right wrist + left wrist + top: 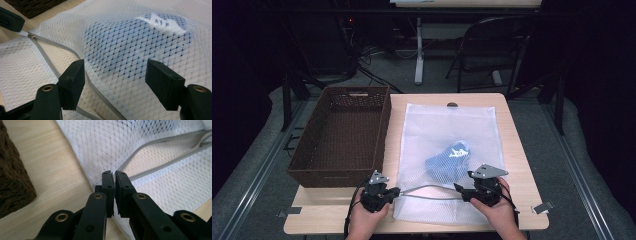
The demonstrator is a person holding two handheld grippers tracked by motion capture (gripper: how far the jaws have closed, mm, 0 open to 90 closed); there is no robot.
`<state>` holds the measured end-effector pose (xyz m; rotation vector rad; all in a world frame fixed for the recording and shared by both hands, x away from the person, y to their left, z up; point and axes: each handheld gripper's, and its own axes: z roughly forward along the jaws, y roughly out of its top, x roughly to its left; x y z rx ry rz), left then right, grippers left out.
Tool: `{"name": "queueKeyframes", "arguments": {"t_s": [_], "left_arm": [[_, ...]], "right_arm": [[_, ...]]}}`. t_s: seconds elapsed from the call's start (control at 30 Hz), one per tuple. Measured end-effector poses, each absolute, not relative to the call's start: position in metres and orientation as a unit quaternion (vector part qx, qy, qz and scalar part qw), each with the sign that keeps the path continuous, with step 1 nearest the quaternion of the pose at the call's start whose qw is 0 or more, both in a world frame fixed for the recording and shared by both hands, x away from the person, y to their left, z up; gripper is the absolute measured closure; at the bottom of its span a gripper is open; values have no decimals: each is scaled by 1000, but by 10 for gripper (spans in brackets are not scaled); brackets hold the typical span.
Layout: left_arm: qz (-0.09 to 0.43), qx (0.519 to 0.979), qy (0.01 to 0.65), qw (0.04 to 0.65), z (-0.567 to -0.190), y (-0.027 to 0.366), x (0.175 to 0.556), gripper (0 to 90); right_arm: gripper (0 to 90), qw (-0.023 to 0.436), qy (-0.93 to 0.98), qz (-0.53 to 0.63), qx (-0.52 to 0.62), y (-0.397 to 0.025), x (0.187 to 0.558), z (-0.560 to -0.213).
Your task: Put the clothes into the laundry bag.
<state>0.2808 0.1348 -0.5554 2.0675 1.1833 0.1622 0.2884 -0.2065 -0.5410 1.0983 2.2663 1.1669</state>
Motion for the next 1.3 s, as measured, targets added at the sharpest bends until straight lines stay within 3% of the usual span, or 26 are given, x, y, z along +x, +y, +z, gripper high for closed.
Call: {"name": "queueKeyframes", "arguments": {"t_s": [0.3, 0.43, 0.6, 0.7, 0.87, 1.03, 1.13, 1.3], "left_arm": [[64, 814, 446, 366, -560, 119, 284, 845], [83, 807, 452, 370, -556, 125, 281, 751], [59, 785, 478, 388, -557, 140, 283, 617], [56, 788, 486, 375, -560, 143, 283, 605], [40, 792, 489, 364, -564, 141, 283, 607], [40, 791, 484, 372, -560, 139, 281, 666], [50, 799, 481, 357, -560, 136, 281, 783], [56, 798, 476, 365, -558, 133, 281, 844]], "right_arm": [[318, 180, 804, 412, 389, -206, 288, -541], [320, 182, 804, 412, 387, -206, 288, -541], [320, 181, 805, 411, 388, -207, 289, -541], [320, 181, 805, 412, 387, -206, 289, -541], [320, 181, 805, 410, 388, -206, 289, -542], [320, 181, 804, 411, 391, -208, 289, -541], [320, 182, 805, 411, 388, -208, 289, -541], [320, 180, 805, 411, 389, -207, 289, -541]]}}
